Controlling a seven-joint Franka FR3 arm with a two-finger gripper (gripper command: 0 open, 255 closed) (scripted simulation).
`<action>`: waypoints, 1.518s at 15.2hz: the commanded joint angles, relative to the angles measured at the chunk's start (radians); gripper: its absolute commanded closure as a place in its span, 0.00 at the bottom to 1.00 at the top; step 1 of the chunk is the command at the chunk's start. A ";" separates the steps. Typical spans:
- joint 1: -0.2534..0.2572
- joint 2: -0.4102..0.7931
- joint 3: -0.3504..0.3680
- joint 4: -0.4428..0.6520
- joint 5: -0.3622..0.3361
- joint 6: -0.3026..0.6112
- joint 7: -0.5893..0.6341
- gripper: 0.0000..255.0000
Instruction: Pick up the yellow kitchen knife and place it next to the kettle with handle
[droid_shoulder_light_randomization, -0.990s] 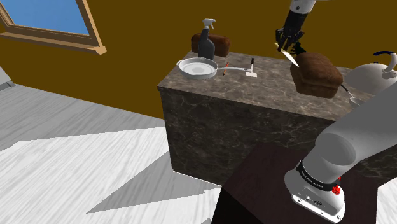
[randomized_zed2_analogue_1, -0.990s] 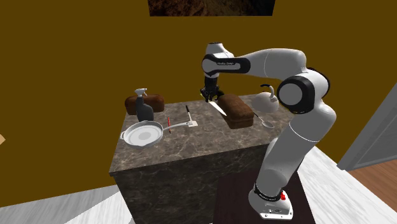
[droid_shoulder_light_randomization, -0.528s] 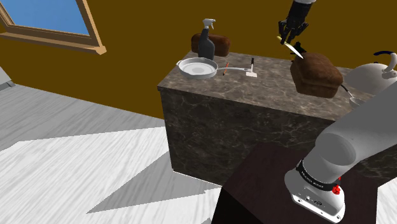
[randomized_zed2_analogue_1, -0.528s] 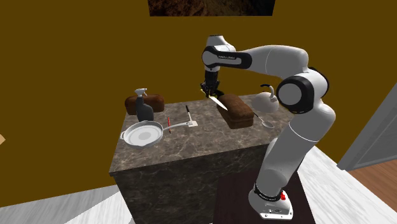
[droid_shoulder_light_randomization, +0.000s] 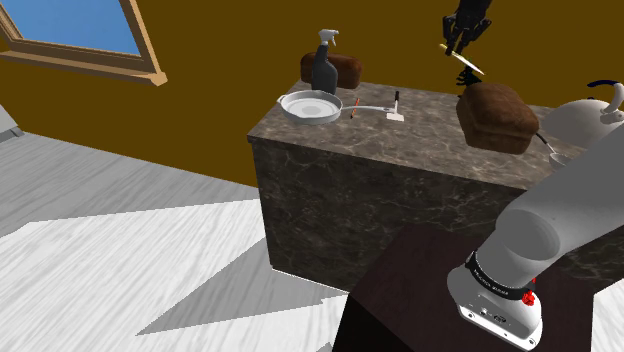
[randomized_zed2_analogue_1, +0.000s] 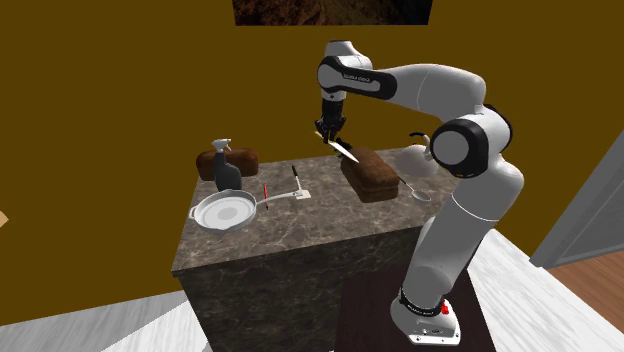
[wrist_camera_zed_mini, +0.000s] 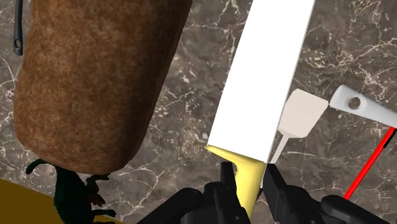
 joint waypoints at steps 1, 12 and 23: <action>0.000 0.010 -0.002 0.040 0.004 -0.031 -0.003 1.00; -0.051 -0.160 -0.041 -0.054 -0.067 -0.091 -0.087 1.00; -0.147 -0.380 -0.133 -0.178 -0.190 -0.153 -0.255 1.00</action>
